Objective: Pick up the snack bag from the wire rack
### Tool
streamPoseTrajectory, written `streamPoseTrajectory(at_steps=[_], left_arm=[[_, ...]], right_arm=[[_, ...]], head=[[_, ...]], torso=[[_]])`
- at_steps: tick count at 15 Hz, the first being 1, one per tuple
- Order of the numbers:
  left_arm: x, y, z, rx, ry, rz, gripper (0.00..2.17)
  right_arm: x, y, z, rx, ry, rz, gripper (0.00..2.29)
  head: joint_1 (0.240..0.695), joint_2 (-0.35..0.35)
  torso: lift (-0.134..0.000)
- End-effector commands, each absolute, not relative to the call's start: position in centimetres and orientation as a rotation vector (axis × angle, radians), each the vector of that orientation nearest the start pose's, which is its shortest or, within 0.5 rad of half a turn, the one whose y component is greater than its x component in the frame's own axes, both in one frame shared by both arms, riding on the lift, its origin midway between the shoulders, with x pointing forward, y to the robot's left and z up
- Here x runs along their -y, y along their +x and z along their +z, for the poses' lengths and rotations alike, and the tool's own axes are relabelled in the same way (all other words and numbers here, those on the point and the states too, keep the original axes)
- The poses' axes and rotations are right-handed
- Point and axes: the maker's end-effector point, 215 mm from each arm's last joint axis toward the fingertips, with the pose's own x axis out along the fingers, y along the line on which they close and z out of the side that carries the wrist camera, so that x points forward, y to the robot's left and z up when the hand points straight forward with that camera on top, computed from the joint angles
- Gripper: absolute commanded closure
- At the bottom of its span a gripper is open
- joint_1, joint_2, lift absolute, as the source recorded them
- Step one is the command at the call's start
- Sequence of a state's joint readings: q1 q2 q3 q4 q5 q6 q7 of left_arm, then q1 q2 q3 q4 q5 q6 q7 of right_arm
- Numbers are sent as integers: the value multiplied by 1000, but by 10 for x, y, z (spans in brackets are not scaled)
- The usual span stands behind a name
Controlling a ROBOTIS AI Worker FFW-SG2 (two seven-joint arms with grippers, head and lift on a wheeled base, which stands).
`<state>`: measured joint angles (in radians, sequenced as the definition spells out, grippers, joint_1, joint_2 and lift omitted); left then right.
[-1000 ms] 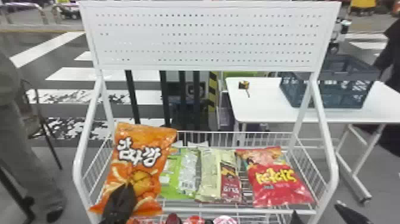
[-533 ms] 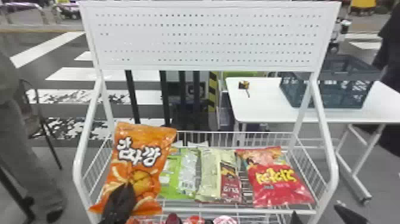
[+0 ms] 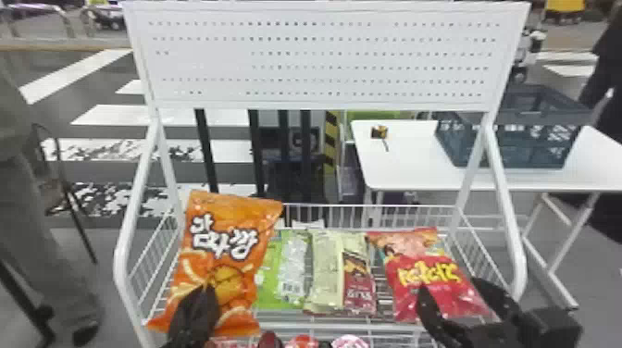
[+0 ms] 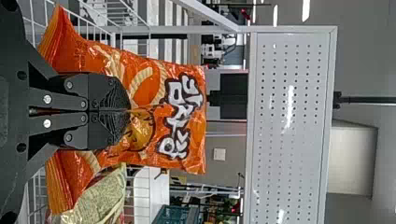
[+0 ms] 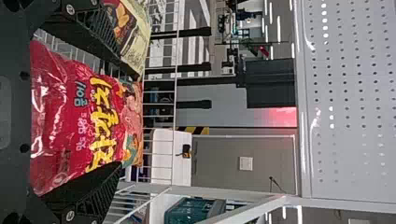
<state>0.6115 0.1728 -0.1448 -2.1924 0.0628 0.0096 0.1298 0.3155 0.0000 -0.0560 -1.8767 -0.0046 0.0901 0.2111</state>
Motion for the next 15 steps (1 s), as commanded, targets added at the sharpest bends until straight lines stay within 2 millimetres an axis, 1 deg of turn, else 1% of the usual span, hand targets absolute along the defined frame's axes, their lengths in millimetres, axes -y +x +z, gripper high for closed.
streamPoseTrajectory(at_steps=[1,2,3,5,6,8,9,10,11,13,14,15], left_arm=[[-175,413,-316,-22,8,-101,2057],[-173,414,-320,-32,9,-104,2057],[-171,415,-320,-32,11,-107,2057],[-172,417,-328,-54,17,-105,2057],[-172,418,-328,-53,18,-104,2057],[-172,420,-326,-48,18,-104,2057],[-172,420,-326,-48,18,-104,2057],[-172,420,-327,-48,19,-104,2057],[-172,420,-326,-47,19,-104,2057],[-172,421,-325,-44,17,-104,2057],[-172,421,-325,-43,19,-104,2057],[-172,421,-325,-43,19,-106,2057]], right_arm=[[214,535,-386,-121,3,159,113],[215,548,-392,-131,-2,157,117],[218,556,-399,-144,-3,153,117],[221,572,-412,-170,-5,146,117],[226,577,-418,-182,-10,139,117],[229,584,-430,-214,-23,134,137],[231,586,-437,-241,-27,132,269],[232,587,-443,-267,-27,129,454],[233,585,-451,-294,-27,129,758],[233,583,-456,-330,-28,127,1922],[234,583,-453,-330,-35,126,2071],[234,584,-448,-320,-37,124,2071]], head=[[499,0],[499,0],[499,0],[499,0],[499,0],[499,0],[499,0],[499,0],[499,0],[499,0],[499,0],[499,0]], torso=[[0],[0],[0],[0],[0],[0],[0],[0],[0],[0],[0],[0]])
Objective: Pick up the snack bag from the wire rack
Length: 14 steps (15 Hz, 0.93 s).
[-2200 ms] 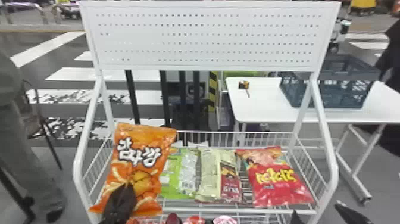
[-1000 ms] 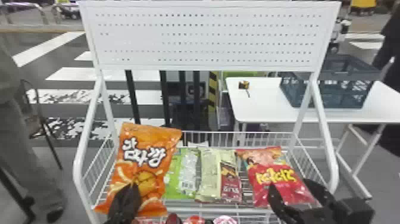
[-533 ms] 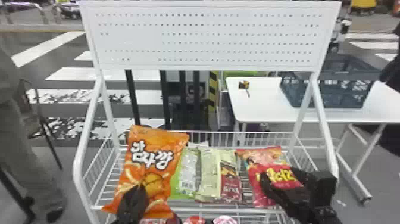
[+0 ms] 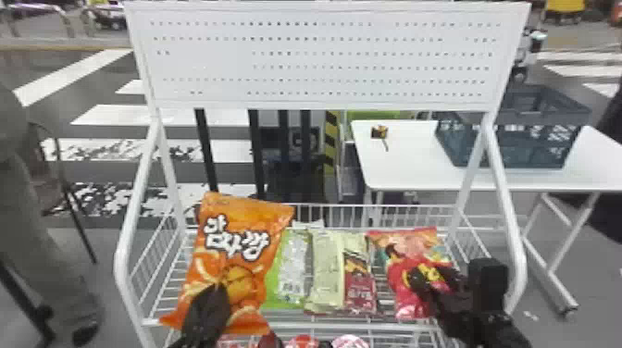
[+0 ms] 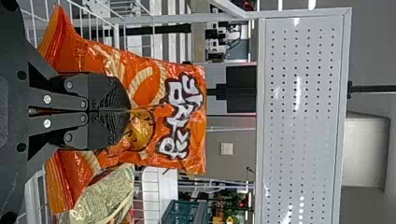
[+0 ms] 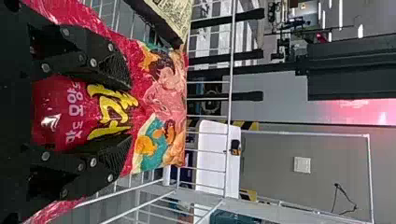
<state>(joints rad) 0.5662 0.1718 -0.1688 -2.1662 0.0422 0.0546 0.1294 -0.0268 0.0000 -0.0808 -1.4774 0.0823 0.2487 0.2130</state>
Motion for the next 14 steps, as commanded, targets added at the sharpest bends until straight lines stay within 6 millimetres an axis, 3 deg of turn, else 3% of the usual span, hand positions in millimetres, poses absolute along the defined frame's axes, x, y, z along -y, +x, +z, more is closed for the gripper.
streamPoseTrajectory(at_steps=[1,5,8,11,14], left_arm=[[-172,421,-326,-46,20,-106,2057],[-172,420,-327,-50,27,-105,2057],[-174,419,-324,-43,31,-103,2057],[-177,418,-320,-37,30,-96,2057],[-183,418,-317,-31,29,-87,2057]], right_arm=[[233,583,-443,-313,-38,123,2074],[234,577,-414,-262,-45,108,2074],[226,553,-378,-203,-12,122,2071],[217,509,-352,-158,54,144,2071],[218,466,-348,-154,93,145,2071]], head=[[499,0],[499,0],[499,0],[499,0],[499,0]], torso=[[0],[0],[0],[0],[0]])
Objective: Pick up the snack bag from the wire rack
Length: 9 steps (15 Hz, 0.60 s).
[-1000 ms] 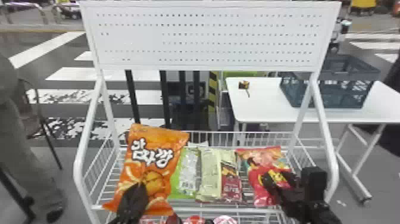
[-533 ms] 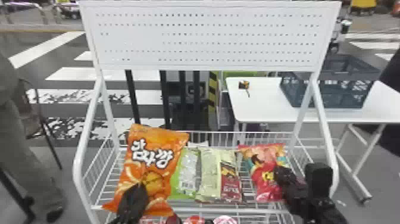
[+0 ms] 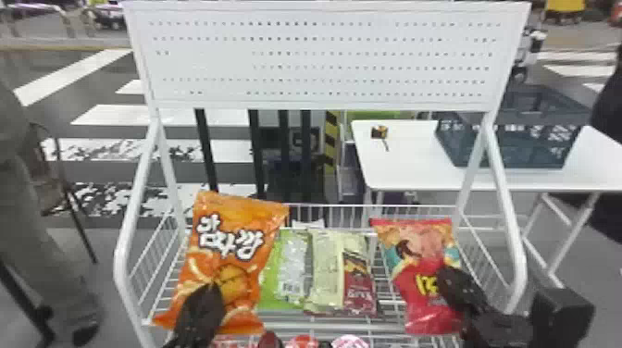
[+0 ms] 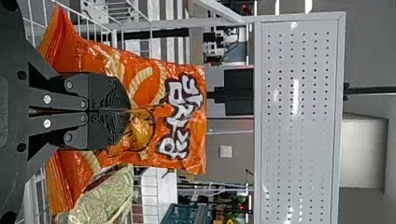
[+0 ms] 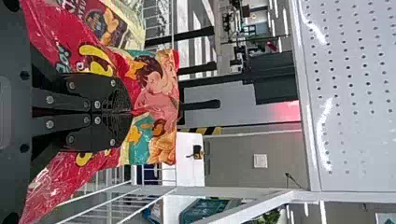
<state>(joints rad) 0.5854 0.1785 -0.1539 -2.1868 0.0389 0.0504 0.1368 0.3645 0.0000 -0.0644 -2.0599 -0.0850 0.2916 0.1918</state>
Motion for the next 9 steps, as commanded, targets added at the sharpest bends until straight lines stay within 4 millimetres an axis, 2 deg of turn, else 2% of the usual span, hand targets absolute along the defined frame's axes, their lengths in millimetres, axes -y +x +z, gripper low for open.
streamPoseTrajectory(at_steps=[1,5,7,9], left_arm=[[-186,418,-316,-28,28,-82,2057],[-199,419,-313,-20,12,-62,2057],[-199,416,-310,-17,11,-65,2057],[-200,412,-306,-5,-2,-63,2057]], right_arm=[[220,452,-340,-134,89,142,2071],[230,396,-300,-31,54,124,2071],[236,380,-287,-7,37,113,2071],[237,373,-280,-2,29,112,2071]], head=[[499,0],[499,0],[499,0],[499,0]], torso=[[0],[0],[0],[0]])
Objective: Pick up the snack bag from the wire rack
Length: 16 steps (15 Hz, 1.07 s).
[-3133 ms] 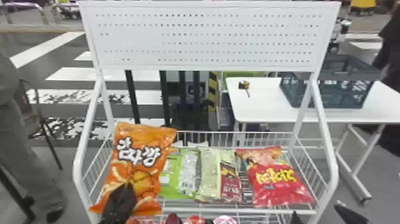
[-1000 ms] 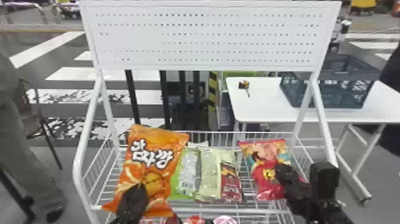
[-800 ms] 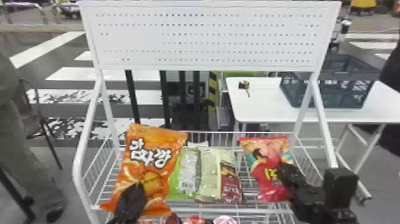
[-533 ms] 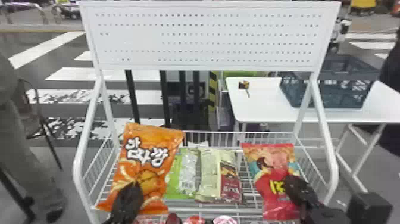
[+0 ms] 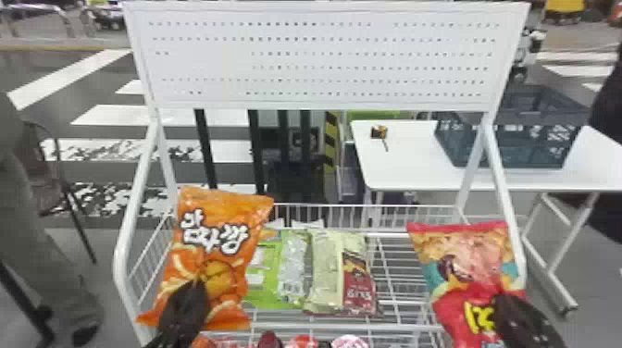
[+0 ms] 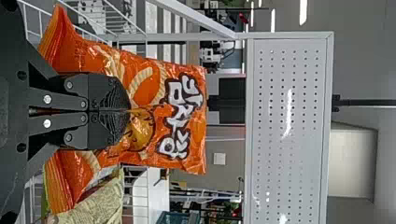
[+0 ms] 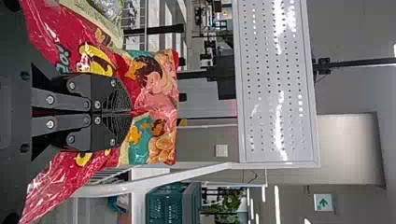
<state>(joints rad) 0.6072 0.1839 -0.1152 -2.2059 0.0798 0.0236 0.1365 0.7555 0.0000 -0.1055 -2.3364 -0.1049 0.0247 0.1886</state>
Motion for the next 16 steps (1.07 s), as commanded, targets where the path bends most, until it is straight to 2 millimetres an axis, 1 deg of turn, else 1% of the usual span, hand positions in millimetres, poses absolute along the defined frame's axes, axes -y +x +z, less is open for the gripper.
streamPoseTrajectory(at_steps=[1,4,8,13,16], left_arm=[[-202,410,-305,-1,-4,-63,2057],[-208,407,-300,14,-4,-52,2057],[-226,406,-299,13,-1,-19,2057],[-225,402,-293,23,-5,-22,2057],[-221,400,-294,20,-10,-27,2057]], right_arm=[[236,369,-276,1,28,114,2071],[233,365,-275,-2,29,120,2071],[235,360,-278,-9,32,116,2071],[235,356,-276,-8,40,117,2071],[236,355,-276,-10,39,115,2071]], head=[[499,0],[499,0],[499,0],[499,0],[499,0]], torso=[[0],[0],[0],[0],[0]])
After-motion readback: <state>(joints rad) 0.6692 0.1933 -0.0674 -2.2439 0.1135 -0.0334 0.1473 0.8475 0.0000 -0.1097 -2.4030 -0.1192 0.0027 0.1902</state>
